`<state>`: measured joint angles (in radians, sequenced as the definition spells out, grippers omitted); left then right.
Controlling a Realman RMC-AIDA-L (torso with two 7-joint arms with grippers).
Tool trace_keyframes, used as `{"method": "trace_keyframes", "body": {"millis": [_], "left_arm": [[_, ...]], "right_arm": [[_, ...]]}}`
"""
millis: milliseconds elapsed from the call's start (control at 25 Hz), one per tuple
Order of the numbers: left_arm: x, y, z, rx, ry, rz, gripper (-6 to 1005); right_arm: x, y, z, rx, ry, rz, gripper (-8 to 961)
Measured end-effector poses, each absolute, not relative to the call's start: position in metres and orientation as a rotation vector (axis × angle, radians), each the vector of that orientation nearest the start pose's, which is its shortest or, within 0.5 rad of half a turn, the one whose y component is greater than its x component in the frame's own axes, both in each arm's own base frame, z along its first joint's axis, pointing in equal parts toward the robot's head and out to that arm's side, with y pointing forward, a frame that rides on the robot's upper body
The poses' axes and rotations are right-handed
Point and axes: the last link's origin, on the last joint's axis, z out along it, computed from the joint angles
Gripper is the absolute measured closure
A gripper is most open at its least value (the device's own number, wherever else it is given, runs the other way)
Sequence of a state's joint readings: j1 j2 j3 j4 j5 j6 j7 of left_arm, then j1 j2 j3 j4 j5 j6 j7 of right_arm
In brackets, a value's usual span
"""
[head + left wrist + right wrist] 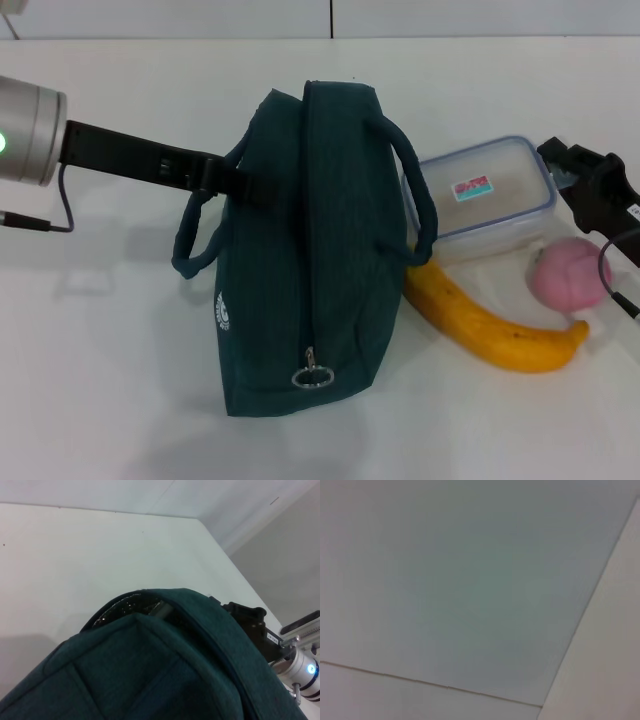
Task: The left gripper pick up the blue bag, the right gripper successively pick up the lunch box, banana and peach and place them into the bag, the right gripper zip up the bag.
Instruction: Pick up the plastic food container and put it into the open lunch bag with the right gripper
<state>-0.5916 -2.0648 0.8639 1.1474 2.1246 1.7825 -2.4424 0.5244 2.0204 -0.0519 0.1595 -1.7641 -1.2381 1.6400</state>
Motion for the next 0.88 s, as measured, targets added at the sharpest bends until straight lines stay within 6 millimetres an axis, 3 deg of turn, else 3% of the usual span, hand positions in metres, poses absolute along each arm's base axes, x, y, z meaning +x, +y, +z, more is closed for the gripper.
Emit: {"method": "trace_keyframes", "body": {"millis": [640,880], "left_arm": [[-0.186,0.346,0.051,-2.725,-1.419,-0.393,947],[-0.182,0.349,0.053,-2.730,-1.389,-0.393,947]], "right_arm": [[0.295,0.319,-0.037,-1.254,2.100,1.758,856],[0.297,0.319,-0.024,-1.177,2.065,1.873,855]]}}
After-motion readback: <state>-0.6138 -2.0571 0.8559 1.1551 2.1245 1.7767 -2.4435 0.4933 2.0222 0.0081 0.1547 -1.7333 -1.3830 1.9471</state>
